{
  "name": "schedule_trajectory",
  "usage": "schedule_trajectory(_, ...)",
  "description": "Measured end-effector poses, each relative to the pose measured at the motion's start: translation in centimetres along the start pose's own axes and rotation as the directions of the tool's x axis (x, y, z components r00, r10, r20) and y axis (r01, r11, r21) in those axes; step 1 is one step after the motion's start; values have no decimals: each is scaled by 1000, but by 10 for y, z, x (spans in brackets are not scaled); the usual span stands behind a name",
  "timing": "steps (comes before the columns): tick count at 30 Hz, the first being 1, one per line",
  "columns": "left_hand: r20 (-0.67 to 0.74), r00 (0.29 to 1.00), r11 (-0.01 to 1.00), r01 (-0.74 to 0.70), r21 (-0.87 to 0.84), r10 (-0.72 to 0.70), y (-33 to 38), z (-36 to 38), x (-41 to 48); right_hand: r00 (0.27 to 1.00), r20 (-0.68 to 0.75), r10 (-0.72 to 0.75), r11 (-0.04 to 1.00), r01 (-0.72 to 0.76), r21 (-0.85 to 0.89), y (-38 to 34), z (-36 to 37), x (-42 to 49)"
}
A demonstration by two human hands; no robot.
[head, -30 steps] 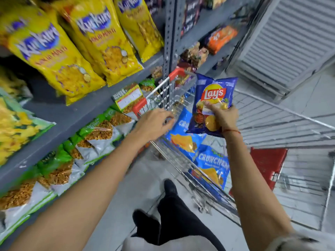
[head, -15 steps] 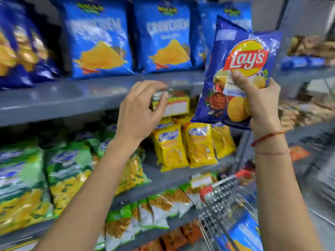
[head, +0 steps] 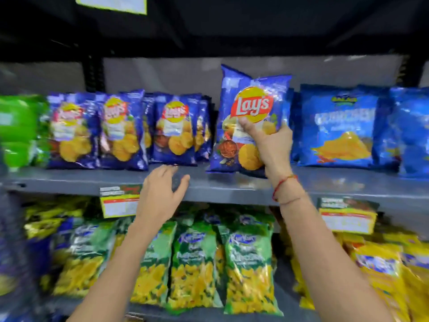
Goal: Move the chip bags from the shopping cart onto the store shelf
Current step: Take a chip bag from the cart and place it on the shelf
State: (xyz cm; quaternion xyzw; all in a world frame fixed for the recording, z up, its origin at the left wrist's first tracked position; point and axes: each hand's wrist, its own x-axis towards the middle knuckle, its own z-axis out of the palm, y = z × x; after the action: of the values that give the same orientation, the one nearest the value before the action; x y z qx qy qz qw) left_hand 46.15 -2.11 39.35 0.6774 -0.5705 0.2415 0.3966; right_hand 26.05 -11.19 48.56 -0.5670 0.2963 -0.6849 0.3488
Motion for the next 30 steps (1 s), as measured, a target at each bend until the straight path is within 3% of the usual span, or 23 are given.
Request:
schedule_trajectory(7,78,997,994,-15,105,7,0,-3,-1,993,118,-16,1000,14,11,10,107,1)
schedule_trajectory(12,55,997,993,-52,104,46,0,0,-3,979,189,74,996,-63,-62,33,140,1)
schedule_trajectory(27,-39,998,990,-46,134,52,0,18,-11,955,239,174,976,-135,-172,51,141,-5)
schedule_trajectory(30,-72,995,994,-57,97,64,0,19,-11,976,191,107,981,-73,-178,44,119,-6)
